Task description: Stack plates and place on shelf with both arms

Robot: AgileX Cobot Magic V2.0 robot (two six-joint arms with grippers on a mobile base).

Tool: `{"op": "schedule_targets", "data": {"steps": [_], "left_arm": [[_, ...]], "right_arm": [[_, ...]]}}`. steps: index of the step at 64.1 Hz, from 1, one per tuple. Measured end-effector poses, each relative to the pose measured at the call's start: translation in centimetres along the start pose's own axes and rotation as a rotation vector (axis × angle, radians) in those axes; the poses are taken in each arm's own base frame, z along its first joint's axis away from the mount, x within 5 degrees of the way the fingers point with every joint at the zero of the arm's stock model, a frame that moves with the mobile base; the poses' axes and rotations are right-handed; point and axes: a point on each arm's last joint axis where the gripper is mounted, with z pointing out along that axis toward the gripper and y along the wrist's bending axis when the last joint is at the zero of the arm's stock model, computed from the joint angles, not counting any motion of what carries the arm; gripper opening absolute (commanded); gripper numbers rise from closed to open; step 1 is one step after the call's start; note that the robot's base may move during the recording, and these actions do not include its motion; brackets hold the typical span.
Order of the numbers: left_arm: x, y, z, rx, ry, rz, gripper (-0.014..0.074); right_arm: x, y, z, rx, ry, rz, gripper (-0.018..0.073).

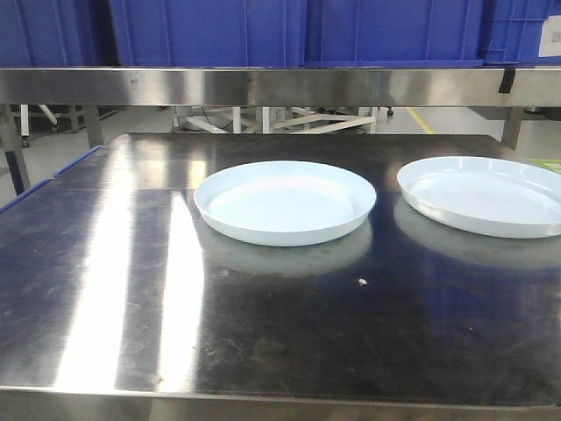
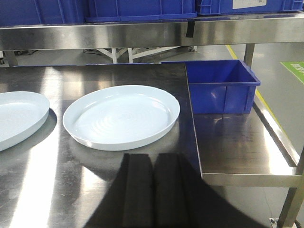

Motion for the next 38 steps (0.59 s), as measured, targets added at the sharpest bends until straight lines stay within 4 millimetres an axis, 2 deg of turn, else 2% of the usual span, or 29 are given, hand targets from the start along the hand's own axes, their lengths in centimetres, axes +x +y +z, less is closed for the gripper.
{"op": "schedule_targets", "data": {"steps": [19, 38], "left_arm": [[-2.0, -1.1, 0.0, 0.102, 0.008, 0.003, 0.0083], [-2.6, -1.8, -0.1, 0.159, -0.001, 0.004, 0.0083]], "right_arm": [[0.0, 0.0, 0.0, 0.0, 0.0, 0.0, 0.0051], [0.0, 0.0, 0.0, 0.0, 0.0, 0.0, 0.0051]]}}
